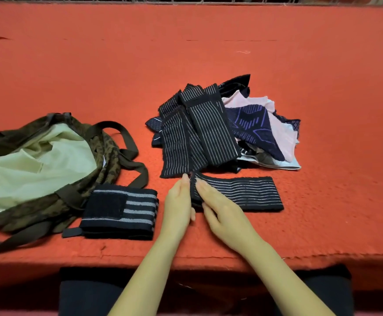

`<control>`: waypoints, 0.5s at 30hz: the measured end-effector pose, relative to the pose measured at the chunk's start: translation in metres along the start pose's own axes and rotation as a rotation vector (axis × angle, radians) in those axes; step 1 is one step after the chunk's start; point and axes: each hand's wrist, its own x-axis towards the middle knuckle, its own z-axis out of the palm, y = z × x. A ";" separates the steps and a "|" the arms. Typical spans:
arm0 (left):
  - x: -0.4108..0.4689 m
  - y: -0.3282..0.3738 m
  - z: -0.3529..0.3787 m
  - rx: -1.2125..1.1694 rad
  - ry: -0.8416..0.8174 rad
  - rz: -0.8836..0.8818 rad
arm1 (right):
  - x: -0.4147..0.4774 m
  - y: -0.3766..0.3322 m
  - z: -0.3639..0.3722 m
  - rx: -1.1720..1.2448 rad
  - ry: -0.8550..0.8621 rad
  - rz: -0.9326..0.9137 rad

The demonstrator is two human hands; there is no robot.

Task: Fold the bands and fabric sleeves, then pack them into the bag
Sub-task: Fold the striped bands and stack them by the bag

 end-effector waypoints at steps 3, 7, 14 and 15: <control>-0.003 0.005 0.000 0.003 -0.014 -0.006 | -0.004 -0.003 -0.006 0.050 -0.073 0.026; -0.005 0.005 0.001 0.069 0.002 0.024 | -0.005 -0.005 -0.008 0.069 -0.044 0.089; -0.010 0.007 0.004 0.273 0.039 0.111 | 0.000 0.006 -0.010 -0.078 0.049 0.213; -0.010 0.009 0.005 0.348 0.058 0.155 | -0.001 0.011 -0.013 -0.110 0.056 0.231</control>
